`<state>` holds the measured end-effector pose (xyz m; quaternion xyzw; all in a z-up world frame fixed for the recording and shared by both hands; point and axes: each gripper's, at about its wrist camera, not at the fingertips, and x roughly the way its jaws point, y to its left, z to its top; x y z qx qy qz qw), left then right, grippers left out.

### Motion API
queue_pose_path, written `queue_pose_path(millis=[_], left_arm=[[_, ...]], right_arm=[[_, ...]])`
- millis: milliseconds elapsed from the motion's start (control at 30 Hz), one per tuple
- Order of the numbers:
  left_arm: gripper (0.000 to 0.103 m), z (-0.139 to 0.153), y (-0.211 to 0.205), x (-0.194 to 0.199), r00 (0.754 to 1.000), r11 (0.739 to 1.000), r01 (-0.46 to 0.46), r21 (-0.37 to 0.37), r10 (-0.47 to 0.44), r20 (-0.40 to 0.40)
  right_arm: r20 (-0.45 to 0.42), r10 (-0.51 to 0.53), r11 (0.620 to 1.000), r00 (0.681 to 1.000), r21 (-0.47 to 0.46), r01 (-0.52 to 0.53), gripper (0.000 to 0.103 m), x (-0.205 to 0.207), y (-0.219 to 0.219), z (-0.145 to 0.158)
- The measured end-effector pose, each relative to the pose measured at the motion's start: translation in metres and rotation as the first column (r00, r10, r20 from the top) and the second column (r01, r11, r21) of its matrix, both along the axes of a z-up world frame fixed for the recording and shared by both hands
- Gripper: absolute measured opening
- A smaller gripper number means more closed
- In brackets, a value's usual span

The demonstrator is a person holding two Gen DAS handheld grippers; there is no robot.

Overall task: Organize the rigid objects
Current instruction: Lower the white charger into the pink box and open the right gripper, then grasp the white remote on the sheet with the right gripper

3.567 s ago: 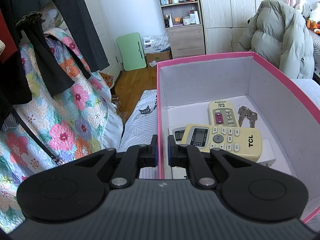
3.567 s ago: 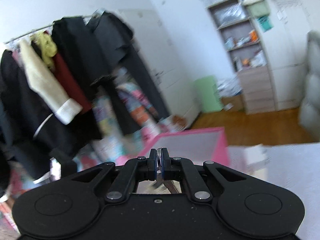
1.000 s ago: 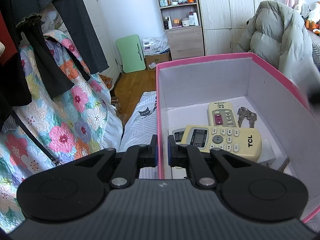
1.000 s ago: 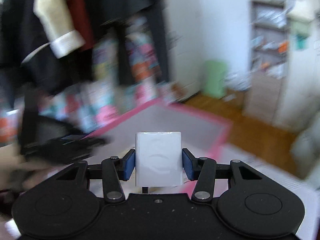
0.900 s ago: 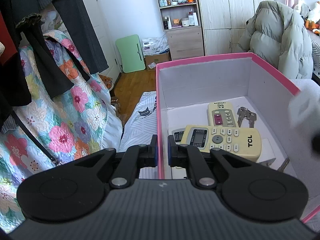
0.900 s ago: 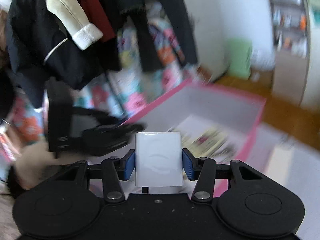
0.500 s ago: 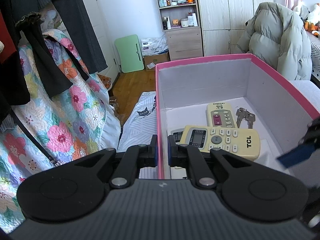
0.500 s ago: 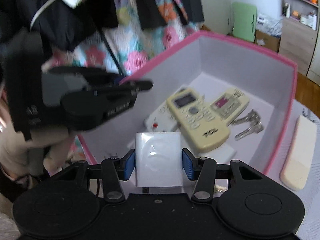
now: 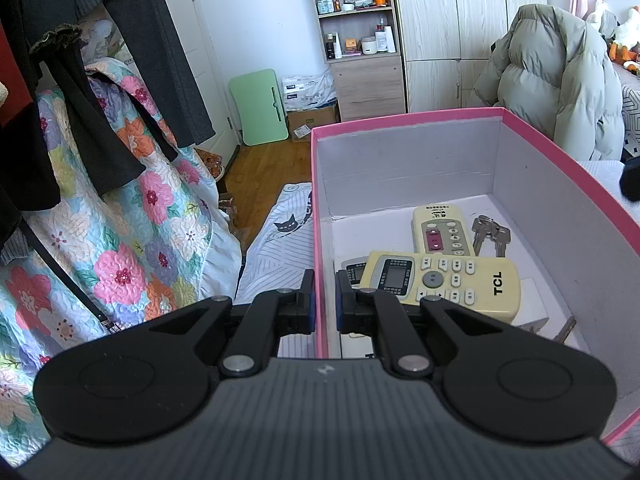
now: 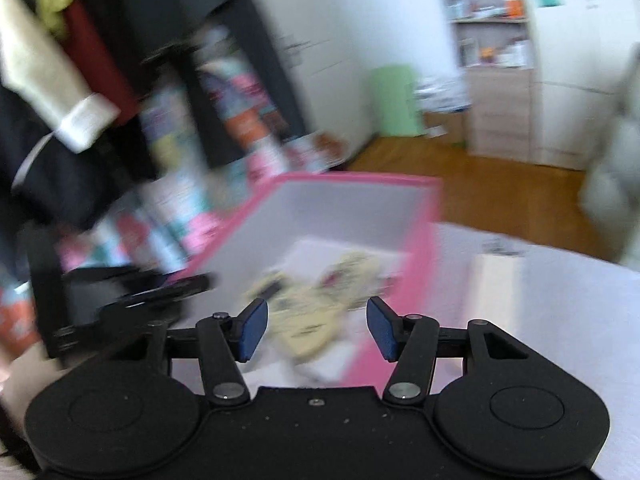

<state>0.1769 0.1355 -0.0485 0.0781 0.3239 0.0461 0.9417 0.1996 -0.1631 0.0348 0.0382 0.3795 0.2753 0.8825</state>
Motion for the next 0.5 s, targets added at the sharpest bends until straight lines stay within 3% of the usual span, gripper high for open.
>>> queue_pose_path(millis=[233,500], left_arm=[[0.007,-0.001,0.003,0.001,1.000,1.000,-0.003,0.005,0.003,-0.001],[0.007,-0.002,0.004,0.002,1.000,1.000,-0.003,0.007,0.003,-0.006]], right_arm=[[-0.024,-0.175,0.974,0.984,-0.149,0.169,0.060,0.030,-0.032,-0.043],[-0.124,-0.155,0.965,0.980,-0.233,0.124,0.061,0.089,-0.018,-0.086]])
